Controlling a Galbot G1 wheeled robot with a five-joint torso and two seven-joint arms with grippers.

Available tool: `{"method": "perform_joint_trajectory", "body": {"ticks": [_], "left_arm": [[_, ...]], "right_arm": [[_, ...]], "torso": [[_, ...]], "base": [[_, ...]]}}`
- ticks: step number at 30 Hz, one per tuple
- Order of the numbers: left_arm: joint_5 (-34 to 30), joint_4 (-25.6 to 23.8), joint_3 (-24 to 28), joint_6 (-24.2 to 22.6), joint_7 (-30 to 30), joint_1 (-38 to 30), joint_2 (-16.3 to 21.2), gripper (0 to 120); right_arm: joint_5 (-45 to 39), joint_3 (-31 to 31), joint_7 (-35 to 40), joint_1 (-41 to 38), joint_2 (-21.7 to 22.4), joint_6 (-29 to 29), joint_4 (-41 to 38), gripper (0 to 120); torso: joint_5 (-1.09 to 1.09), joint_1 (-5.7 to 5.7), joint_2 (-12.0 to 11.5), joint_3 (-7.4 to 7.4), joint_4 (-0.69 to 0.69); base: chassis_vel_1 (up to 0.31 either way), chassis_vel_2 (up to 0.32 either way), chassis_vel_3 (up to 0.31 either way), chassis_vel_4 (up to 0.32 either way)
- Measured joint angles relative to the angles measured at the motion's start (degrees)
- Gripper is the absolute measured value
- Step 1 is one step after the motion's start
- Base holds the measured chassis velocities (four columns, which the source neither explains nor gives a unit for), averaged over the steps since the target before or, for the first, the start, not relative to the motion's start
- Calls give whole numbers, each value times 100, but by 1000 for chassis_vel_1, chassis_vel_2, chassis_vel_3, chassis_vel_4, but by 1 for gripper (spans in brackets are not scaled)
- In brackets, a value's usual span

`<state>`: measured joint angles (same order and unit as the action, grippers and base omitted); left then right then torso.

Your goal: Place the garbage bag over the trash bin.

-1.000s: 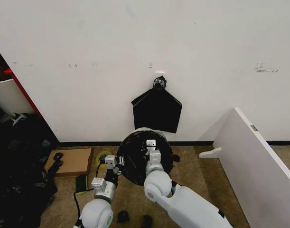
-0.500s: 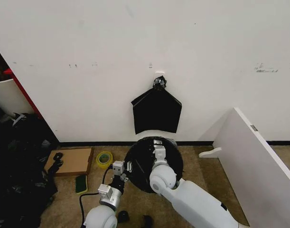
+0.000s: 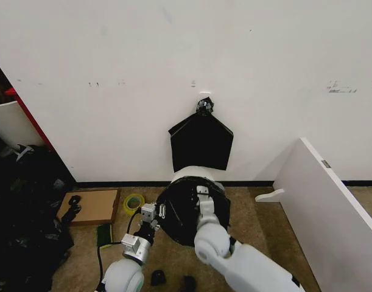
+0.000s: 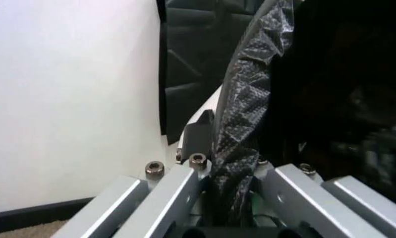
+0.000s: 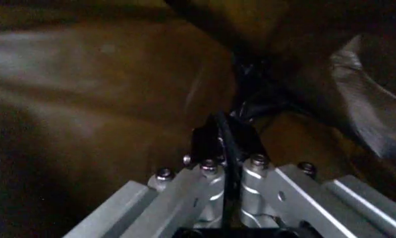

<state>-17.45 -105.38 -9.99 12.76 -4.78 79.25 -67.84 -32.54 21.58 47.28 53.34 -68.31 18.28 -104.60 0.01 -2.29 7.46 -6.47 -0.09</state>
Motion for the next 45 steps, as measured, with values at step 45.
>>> {"method": "perform_joint_trajectory", "body": {"ticks": [45], "left_arm": [[165,-143,-292,622,519,164,9,0]], "right_arm": [[386,41,209,-292,-219,152,697,0]], "torso": [[1,0,0,0,0]], "base": [[0,0,0,0]]}}
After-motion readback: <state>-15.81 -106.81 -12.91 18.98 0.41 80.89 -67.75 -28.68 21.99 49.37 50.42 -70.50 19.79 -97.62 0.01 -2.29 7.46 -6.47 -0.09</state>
